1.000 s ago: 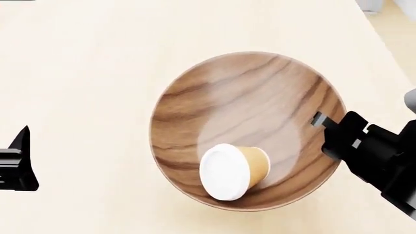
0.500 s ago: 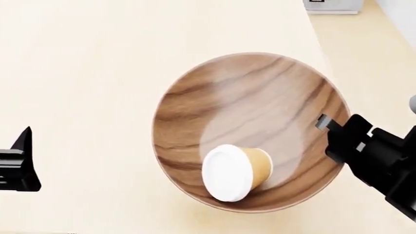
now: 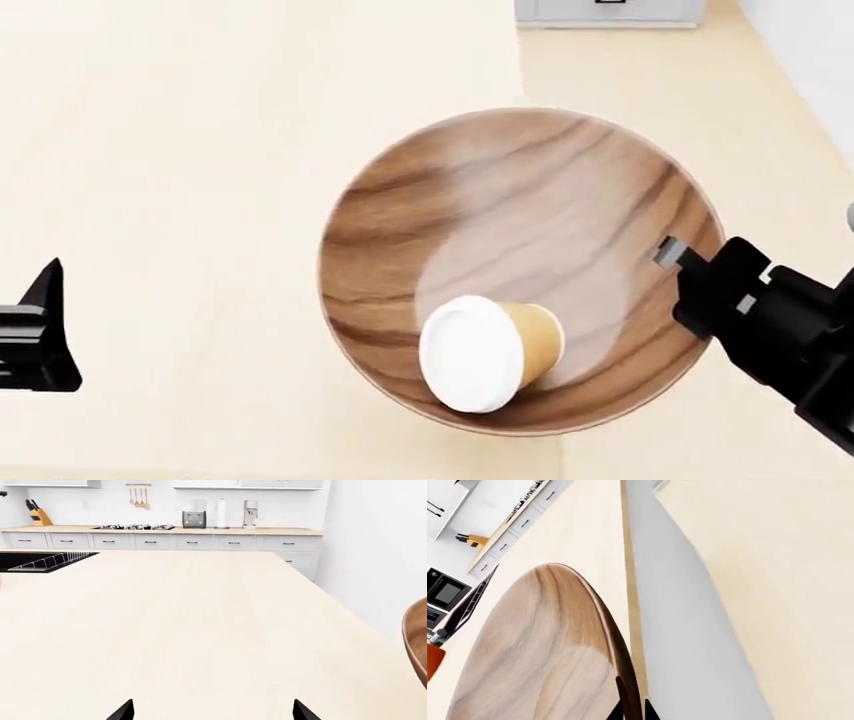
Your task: Place the cup inside the bowl on the dining table and move the bowl to any counter.
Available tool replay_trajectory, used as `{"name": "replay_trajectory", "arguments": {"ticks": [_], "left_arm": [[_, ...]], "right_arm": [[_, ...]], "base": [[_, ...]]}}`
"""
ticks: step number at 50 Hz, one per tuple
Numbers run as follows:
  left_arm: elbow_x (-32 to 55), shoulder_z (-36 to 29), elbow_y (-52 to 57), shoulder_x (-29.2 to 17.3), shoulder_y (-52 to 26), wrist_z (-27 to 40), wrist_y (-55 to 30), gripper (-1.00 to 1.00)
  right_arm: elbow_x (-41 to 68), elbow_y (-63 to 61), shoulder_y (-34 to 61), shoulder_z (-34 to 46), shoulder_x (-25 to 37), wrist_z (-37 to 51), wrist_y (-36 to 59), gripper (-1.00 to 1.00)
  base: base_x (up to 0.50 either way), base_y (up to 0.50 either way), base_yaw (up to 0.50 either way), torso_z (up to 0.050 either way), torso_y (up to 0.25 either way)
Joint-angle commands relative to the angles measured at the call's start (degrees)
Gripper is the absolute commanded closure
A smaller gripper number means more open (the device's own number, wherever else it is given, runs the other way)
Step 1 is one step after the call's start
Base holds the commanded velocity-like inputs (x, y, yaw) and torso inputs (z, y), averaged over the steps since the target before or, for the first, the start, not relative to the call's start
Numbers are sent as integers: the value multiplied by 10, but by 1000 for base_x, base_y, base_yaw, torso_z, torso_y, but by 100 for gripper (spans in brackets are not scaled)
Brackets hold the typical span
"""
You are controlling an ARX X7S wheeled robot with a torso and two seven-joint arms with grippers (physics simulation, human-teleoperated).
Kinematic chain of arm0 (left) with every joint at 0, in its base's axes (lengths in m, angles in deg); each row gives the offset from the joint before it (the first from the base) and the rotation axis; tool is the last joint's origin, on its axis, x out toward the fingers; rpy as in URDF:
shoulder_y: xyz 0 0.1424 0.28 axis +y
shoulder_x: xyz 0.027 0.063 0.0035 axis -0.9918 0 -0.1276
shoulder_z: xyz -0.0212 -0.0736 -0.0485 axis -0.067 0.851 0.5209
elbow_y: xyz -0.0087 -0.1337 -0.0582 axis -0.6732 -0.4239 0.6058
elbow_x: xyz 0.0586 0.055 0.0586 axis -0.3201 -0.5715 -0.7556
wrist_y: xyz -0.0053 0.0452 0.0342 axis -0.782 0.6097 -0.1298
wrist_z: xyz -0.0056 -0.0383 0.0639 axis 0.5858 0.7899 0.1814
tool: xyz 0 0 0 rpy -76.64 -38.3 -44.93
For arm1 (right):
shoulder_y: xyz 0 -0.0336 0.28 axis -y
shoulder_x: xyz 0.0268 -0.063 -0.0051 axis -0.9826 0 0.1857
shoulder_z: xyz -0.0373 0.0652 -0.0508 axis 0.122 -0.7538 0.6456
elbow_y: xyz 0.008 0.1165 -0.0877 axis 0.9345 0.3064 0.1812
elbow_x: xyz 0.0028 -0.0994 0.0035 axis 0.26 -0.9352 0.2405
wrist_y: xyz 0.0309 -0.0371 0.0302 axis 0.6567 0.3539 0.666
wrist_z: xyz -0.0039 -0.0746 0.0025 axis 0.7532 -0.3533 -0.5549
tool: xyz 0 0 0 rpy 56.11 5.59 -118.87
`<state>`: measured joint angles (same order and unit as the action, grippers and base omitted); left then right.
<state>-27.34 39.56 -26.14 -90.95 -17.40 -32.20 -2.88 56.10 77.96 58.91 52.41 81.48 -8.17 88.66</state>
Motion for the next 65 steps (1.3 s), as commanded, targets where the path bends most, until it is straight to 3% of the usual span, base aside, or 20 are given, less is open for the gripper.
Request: {"name": "replay_trajectory", "arguments": {"ticks": [1, 65], "left_arm": [[1, -4, -1, 0, -3, 2, 0, -100], [15, -3, 1, -5, -2, 12, 5, -100]], "right_arm": [[10, -5, -3, -5, 0, -6, -9, 100], [25, -18, -27, -16, 17, -10, -26, 100]], "base": [[-19, -500, 0, 0, 0], [-12, -500, 0, 0, 0]]}}
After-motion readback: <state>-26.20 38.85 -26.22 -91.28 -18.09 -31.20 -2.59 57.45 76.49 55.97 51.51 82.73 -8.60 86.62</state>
